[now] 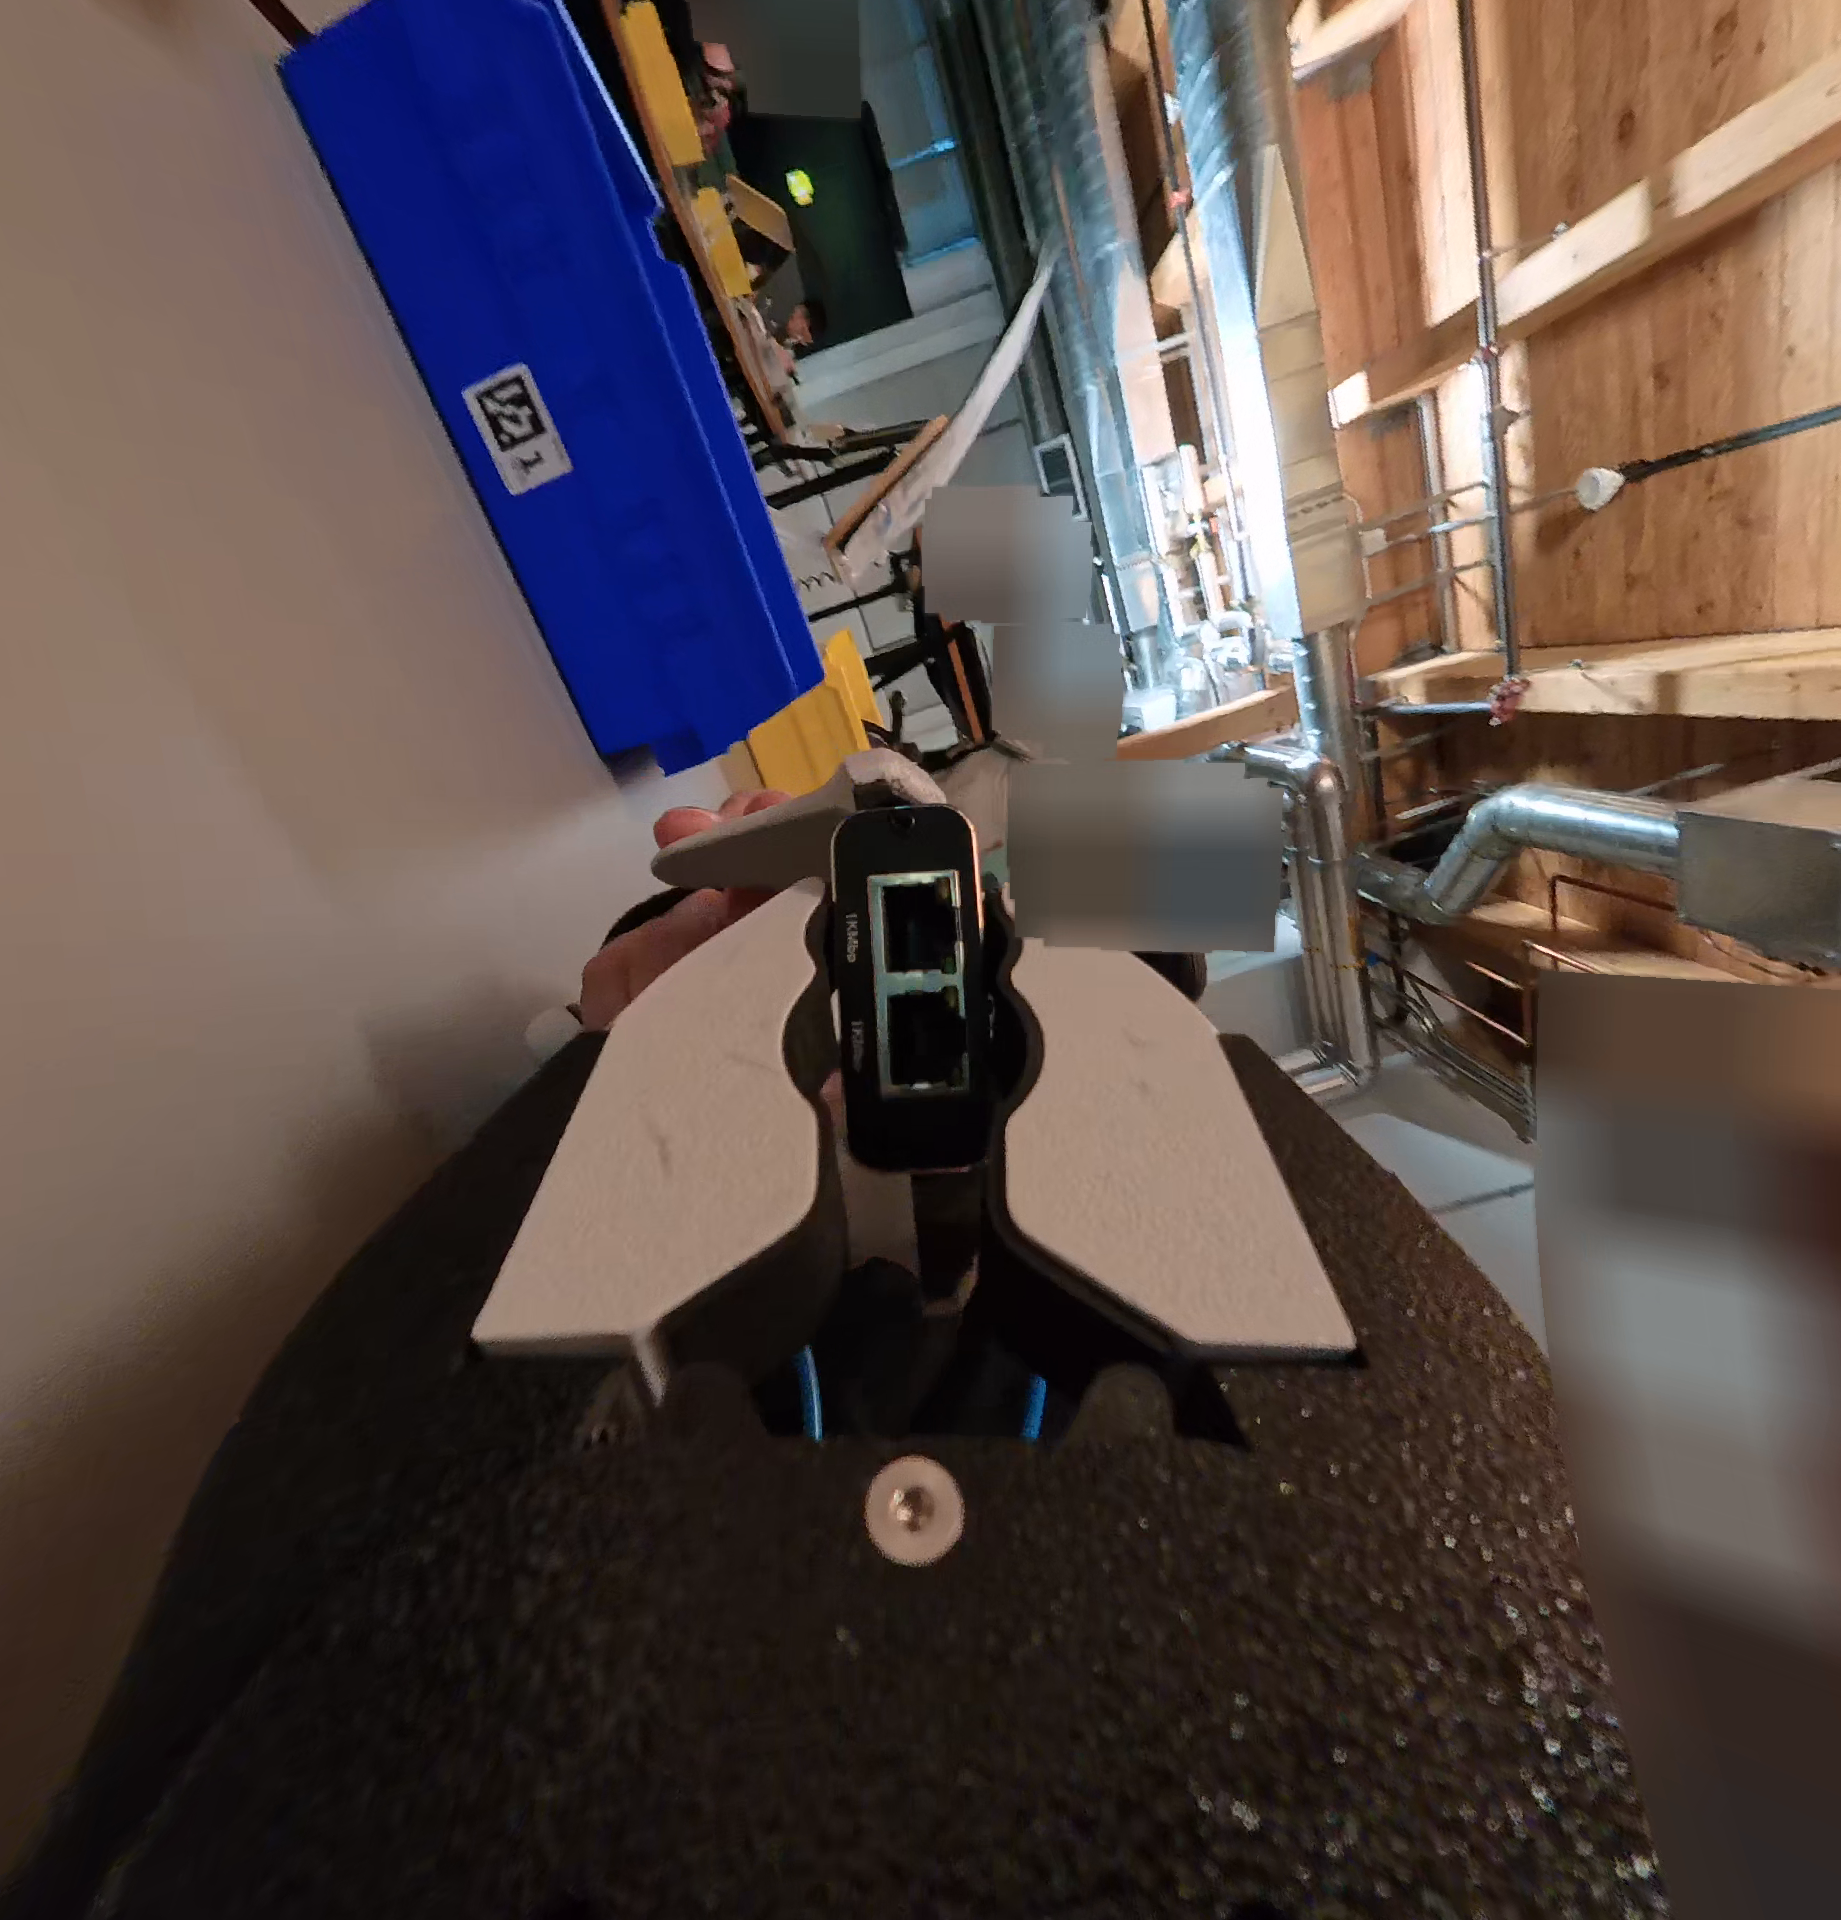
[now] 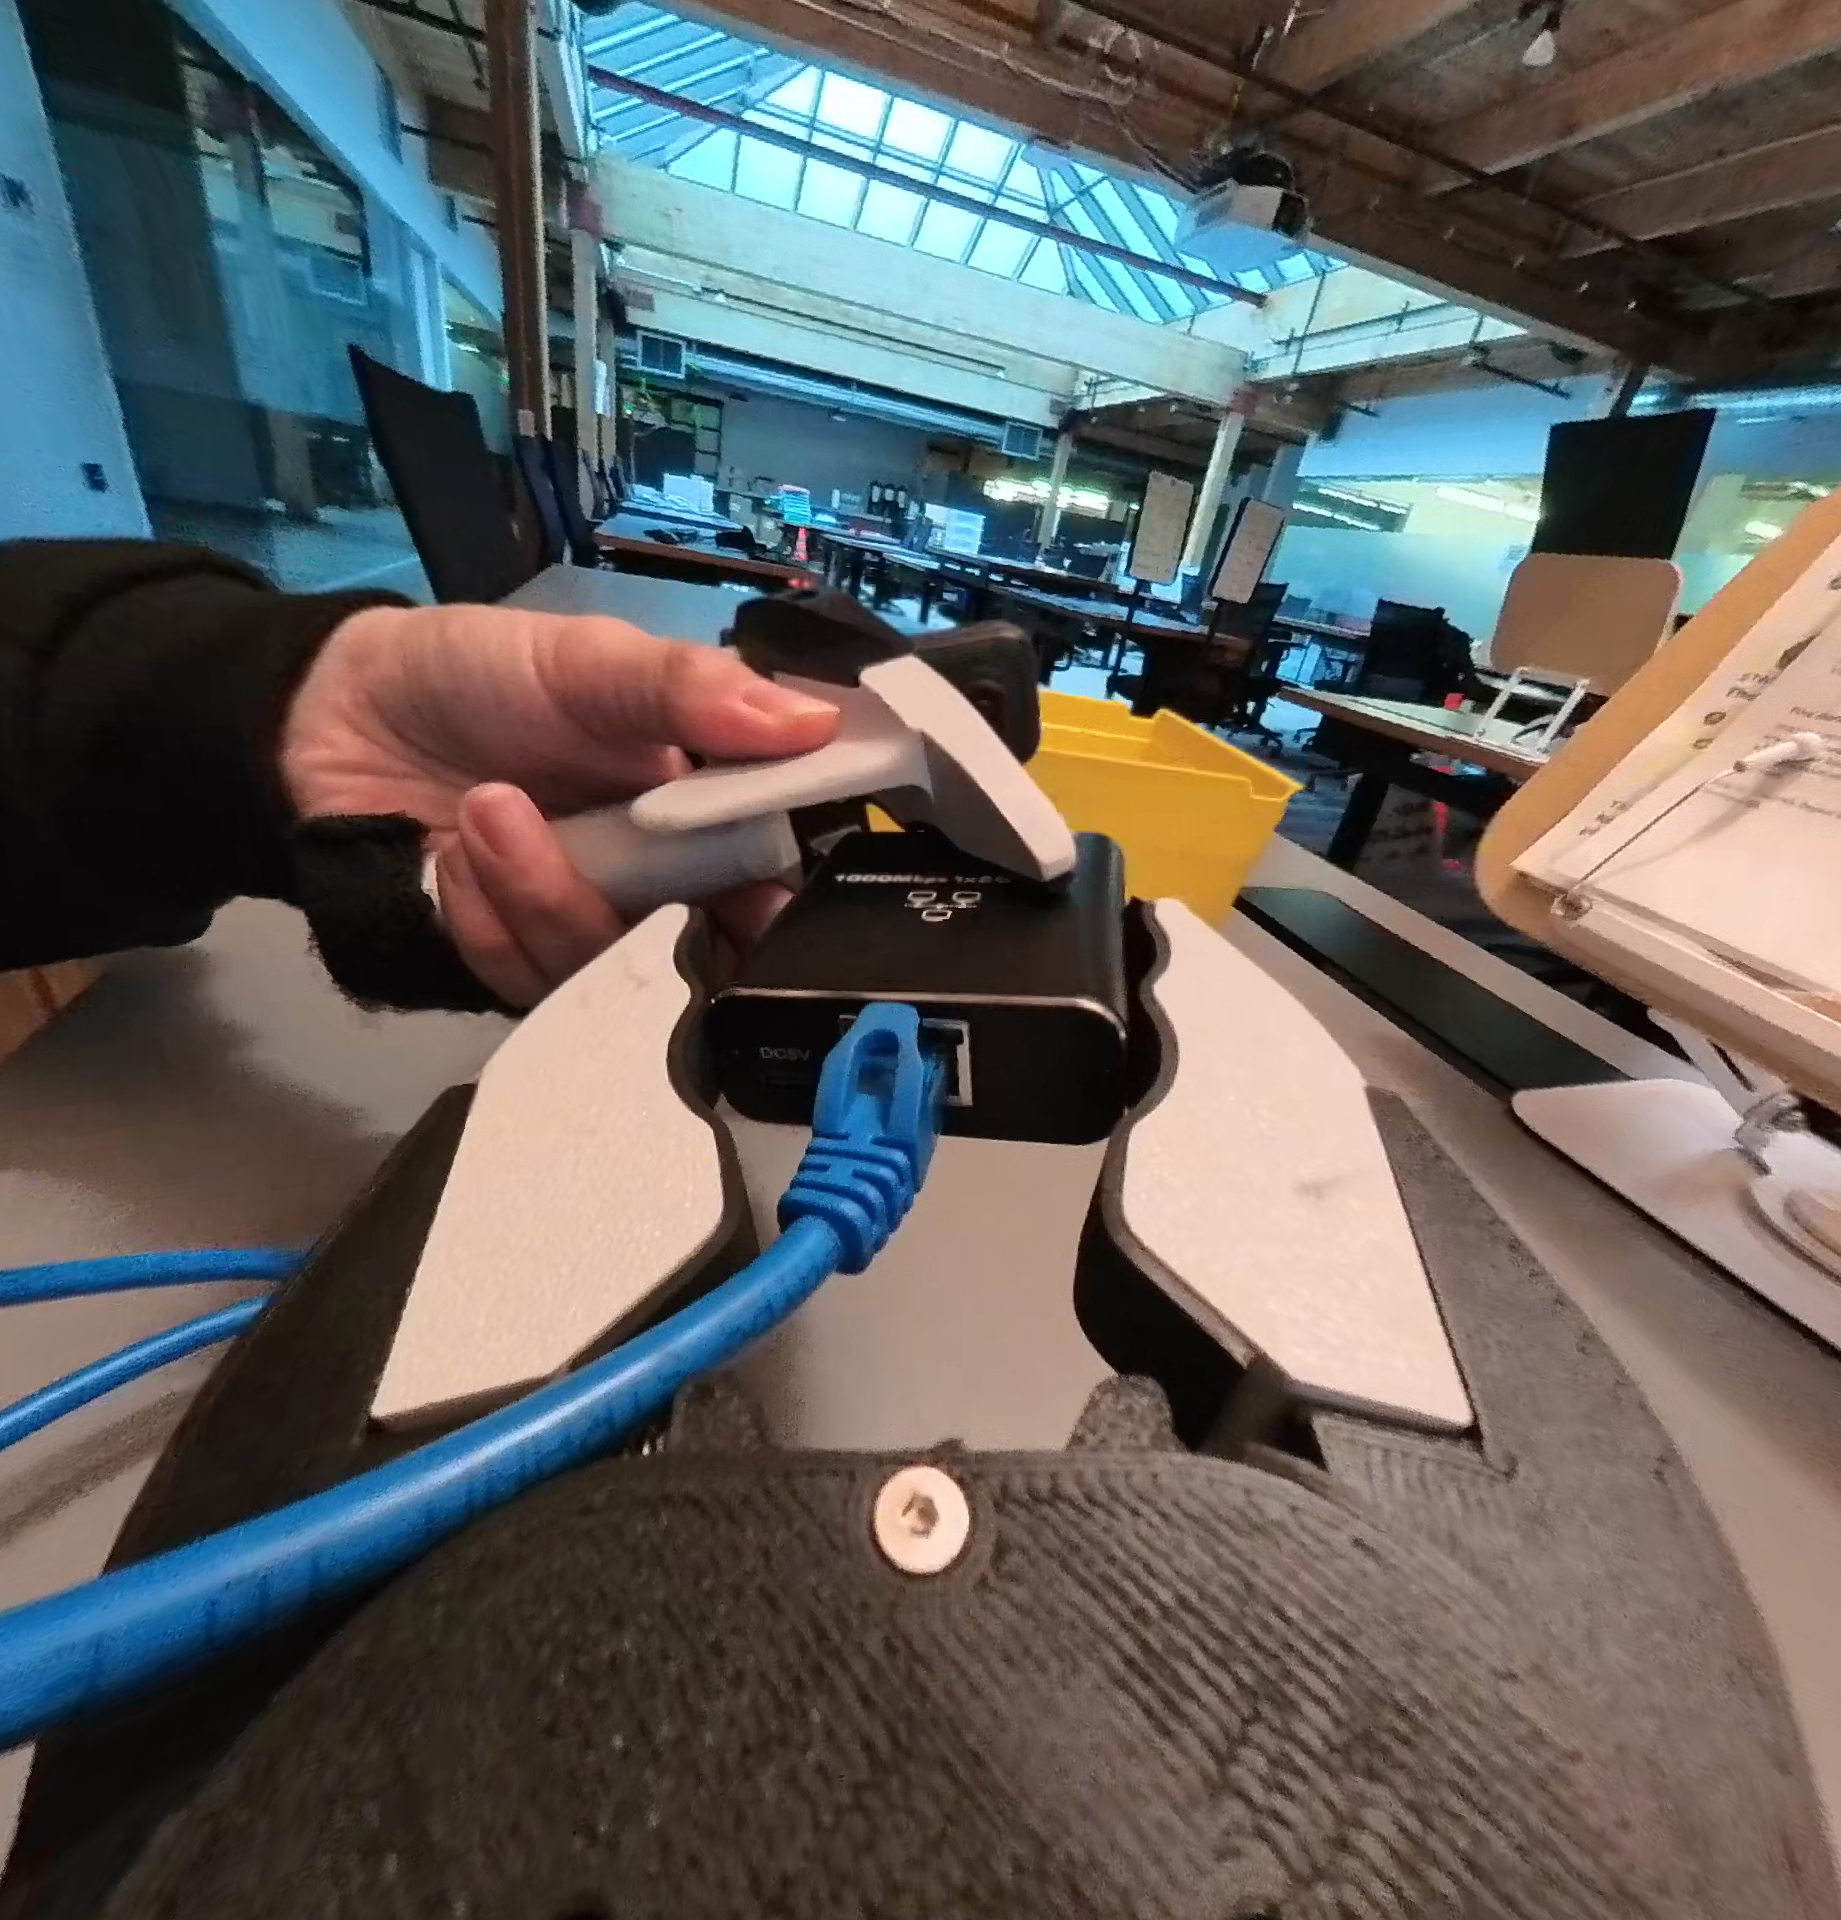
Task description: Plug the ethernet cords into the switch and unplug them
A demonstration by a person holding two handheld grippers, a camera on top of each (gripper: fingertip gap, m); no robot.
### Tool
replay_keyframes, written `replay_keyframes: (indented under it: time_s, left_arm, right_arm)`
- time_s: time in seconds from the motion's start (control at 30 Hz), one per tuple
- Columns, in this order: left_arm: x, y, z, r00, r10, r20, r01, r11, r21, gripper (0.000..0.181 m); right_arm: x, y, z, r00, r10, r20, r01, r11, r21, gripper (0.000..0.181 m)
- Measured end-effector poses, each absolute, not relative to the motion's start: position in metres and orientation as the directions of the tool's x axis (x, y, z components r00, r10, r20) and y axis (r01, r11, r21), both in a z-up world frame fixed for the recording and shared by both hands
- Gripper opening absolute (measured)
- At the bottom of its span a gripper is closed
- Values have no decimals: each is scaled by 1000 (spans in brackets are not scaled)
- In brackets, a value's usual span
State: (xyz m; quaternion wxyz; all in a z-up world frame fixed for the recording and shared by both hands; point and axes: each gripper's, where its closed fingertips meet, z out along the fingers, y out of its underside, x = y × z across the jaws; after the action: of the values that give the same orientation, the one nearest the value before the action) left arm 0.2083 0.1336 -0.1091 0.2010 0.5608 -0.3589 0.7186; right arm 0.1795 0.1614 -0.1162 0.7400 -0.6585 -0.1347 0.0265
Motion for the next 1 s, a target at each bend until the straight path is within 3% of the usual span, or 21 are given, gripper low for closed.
replay_keyframes:
  time_s: [0.07,0.13,0.37,0.67,0.87,1.0]
  left_arm:
    - [204,134,-106,-303,-66,951,-717,-642,-273,31]
    - [200,136,-108,-289,-55,956,-744,-616,-260,53]
    - [184,142,-100,-363,-128,923,-757,-536,-372,53]
    - [170,164,-93,-467,-261,845,-663,-529,-530,44]
    - [147,196,-100,-475,-550,687,-552,-422,-719,44]
    - [129,280,-86,-271,-803,531,-454,-379,-806,44]
  right_arm:
    - [172,158,-114,948,285,139,103,138,-985,76]
    - [166,155,-114,935,321,152,110,145,-983,76]
    - [152,154,-116,902,398,166,118,143,-983,77]
    - [174,135,-106,888,459,18,-85,202,-976,76]
    - [183,131,-114,885,465,23,-85,210,-974,76]
    - [192,133,-120,907,421,24,-58,182,-982,76]
